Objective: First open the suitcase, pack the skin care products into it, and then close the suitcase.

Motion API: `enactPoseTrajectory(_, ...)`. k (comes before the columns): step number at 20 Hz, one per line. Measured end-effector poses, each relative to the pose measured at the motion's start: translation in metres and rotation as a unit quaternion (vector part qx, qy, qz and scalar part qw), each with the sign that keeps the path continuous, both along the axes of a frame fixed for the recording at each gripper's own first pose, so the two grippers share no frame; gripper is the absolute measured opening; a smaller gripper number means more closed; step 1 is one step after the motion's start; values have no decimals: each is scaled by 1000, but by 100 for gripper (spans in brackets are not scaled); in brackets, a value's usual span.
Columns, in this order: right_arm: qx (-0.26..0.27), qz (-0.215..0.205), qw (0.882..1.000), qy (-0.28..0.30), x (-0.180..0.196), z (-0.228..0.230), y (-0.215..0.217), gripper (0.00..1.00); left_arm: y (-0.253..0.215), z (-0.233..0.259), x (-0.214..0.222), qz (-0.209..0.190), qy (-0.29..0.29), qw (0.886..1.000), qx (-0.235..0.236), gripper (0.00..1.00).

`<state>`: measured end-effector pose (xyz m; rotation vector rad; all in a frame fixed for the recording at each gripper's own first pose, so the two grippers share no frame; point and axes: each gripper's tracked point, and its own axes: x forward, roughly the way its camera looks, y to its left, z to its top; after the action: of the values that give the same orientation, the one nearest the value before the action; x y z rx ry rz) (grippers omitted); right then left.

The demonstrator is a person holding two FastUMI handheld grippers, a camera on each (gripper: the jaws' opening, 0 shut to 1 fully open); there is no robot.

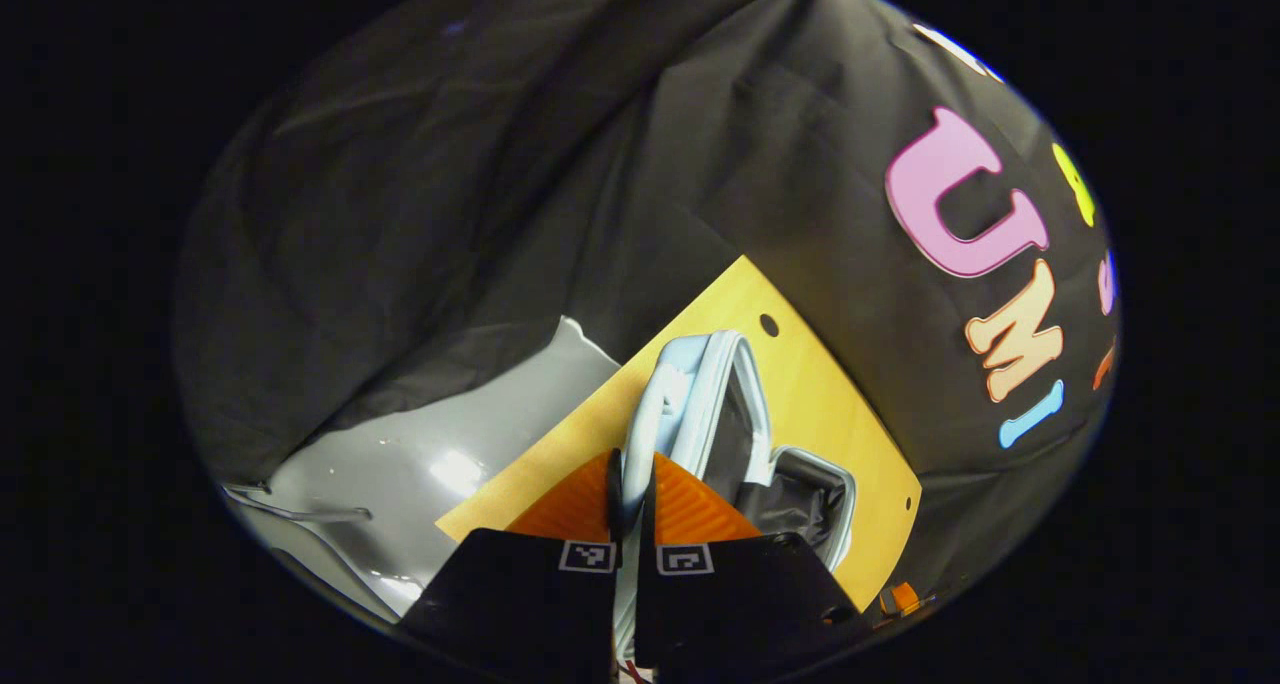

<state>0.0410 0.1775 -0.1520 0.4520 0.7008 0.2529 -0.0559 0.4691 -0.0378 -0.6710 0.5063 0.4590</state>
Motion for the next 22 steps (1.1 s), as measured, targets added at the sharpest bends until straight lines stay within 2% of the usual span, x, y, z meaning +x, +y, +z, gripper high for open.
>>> enactPoseTrajectory(6, -42, 53, 998, -11, 13, -4, -39, 98, -85, 58, 18, 20, -1, 997, 73, 1)
enactPoseTrajectory(10, -42, 62, 997, -21, 20, -2, -62, 98, -152, 78, 40, -1, 7, 992, 126, 1)
enactPoseTrajectory(12, -38, 61, 997, -30, 20, 1, -76, 98, -193, 87, 60, -31, 0, 989, 143, 1)
enactPoseTrajectory(15, -36, 61, 997, -30, 16, 0, -99, 98, -267, 83, 102, -98, -24, 987, 125, 1)
enactPoseTrajectory(17, -41, 55, 997, -35, 15, -1, -112, 98, -311, 67, 127, -140, -29, 984, 104, 1)
enactPoseTrajectory(22, -63, 35, 996, -55, 16, -3, -137, 98, -375, 11, 180, -202, 6, 975, 91, 1)
